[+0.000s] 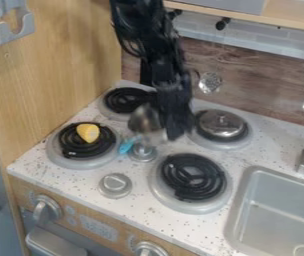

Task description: Moved the silver pot the the bottom right burner

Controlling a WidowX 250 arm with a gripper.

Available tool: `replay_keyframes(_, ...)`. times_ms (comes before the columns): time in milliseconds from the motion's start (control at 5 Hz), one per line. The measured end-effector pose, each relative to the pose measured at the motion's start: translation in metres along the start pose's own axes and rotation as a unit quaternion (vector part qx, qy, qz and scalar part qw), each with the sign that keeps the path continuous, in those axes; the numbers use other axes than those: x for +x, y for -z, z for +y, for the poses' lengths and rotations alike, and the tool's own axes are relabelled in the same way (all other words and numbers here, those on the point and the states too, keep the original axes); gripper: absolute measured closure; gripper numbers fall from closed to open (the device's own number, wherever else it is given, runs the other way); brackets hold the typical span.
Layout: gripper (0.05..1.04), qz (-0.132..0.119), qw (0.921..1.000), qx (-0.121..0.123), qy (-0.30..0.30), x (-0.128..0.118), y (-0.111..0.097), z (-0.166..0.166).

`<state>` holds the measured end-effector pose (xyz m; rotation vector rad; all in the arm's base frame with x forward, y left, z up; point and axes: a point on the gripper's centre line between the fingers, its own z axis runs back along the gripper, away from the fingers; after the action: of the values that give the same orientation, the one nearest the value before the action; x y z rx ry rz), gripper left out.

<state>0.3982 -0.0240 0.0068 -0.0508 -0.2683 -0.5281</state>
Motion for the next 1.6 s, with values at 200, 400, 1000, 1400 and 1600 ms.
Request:
replay_keyframes(200,1.024,0.029,0.9991,-0.001,0.031,-0.007,0.010,-0.026)
replay_keyframes(400,1.025,0.043,0.9974,-0.007,0.057,-0.008,0.014,-0.045)
replay_keyframes(1000,1.028,0.071,0.9945,-0.012,0.076,-0.017,0.033,-0.074)
replay_keyframes(1400,0.828,0.080,0.9955,-0.019,0.047,-0.009,0.040,-0.077)
replay_keyframes(1600,0.545,0.091,0.9955,-0.029,0.001,-0.009,0.037,-0.079)
